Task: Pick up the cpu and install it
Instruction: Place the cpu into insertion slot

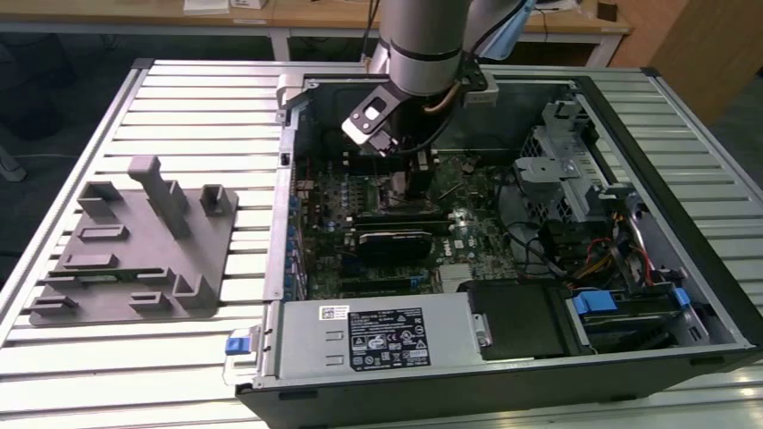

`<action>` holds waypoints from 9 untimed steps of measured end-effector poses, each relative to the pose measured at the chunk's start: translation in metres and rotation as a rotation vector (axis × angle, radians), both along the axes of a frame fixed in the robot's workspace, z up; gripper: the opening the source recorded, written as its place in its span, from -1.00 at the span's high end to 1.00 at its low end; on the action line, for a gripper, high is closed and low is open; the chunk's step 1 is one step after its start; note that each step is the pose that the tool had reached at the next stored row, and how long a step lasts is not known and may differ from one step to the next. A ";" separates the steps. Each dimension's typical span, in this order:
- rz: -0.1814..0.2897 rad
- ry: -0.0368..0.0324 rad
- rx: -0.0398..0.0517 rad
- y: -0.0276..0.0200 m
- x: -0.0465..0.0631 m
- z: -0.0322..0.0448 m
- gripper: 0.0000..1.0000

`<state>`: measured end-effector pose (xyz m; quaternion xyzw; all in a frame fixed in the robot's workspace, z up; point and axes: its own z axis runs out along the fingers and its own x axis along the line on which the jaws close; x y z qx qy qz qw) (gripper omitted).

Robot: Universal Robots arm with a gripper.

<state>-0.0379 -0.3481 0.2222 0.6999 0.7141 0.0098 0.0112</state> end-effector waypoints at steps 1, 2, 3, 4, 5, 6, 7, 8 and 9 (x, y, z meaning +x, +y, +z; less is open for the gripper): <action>0.000 0.0001 -0.0001 0.0001 0.000 -0.0008 -0.09; 0.000 0.0000 0.0000 0.0003 0.000 -0.0017 -0.09; 0.000 0.0000 0.0000 0.0005 0.000 -0.0023 -0.09; 0.000 0.0001 -0.0001 0.0008 0.000 -0.0029 -0.09; 0.000 0.0000 -0.0001 0.0011 0.000 -0.0034 -0.09; 0.000 0.0000 0.0001 0.0014 0.000 -0.0040 -0.09; 0.000 0.0000 0.0000 0.0016 0.000 -0.0047 -0.09; 0.000 0.0000 0.0000 0.0019 0.000 -0.0053 -0.09; 0.000 0.0000 0.0000 0.0022 0.000 -0.0059 -0.09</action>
